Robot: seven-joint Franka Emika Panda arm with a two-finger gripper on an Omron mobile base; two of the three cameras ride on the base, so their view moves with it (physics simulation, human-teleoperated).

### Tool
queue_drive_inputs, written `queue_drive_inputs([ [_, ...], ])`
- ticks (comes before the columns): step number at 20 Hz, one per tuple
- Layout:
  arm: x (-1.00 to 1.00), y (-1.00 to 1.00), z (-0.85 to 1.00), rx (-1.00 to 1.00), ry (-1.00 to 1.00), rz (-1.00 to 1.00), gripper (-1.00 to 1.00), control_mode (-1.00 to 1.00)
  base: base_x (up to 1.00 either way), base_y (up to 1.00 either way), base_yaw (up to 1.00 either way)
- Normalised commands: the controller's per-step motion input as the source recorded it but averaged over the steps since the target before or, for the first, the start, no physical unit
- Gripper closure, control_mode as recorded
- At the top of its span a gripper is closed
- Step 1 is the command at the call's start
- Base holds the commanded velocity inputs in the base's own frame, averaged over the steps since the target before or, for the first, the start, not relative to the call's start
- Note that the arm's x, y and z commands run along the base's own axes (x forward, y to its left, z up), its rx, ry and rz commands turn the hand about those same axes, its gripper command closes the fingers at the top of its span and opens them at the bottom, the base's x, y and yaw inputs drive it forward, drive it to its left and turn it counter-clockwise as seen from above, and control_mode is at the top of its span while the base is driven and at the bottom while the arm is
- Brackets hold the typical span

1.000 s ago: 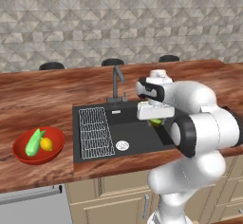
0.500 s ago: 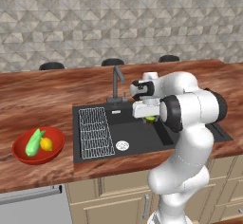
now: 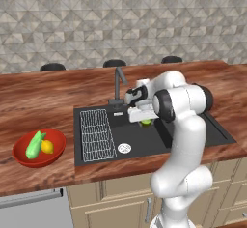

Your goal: There is a mixed pile of frozen fruits and vegetables on the counter. Locate all the frozen vegetables and place the items in a bowl on the counter. Take all the frozen fruits and defrost them in a running sink.

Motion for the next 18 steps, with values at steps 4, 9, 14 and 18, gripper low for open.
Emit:
queue_drive_inputs([
  [4, 0.38, -0.03, -0.56, -0.02, -0.03, -0.16, 1.00, -1.00, 0.00, 0.00, 0.00],
  [9, 0.30, -0.09, -0.60, 0.00, -0.03, -0.20, 1.00, -1.00, 0.00, 0.00, 0.00],
  [14, 0.28, 0.00, -0.56, -0.03, -0.07, -0.14, 1.00, -1.00, 0.00, 0.00, 0.00],
  [18, 0.36, 0.04, -0.37, -0.07, -0.15, -0.09, 1.00, -1.00, 0.00, 0.00, 0.00],
])
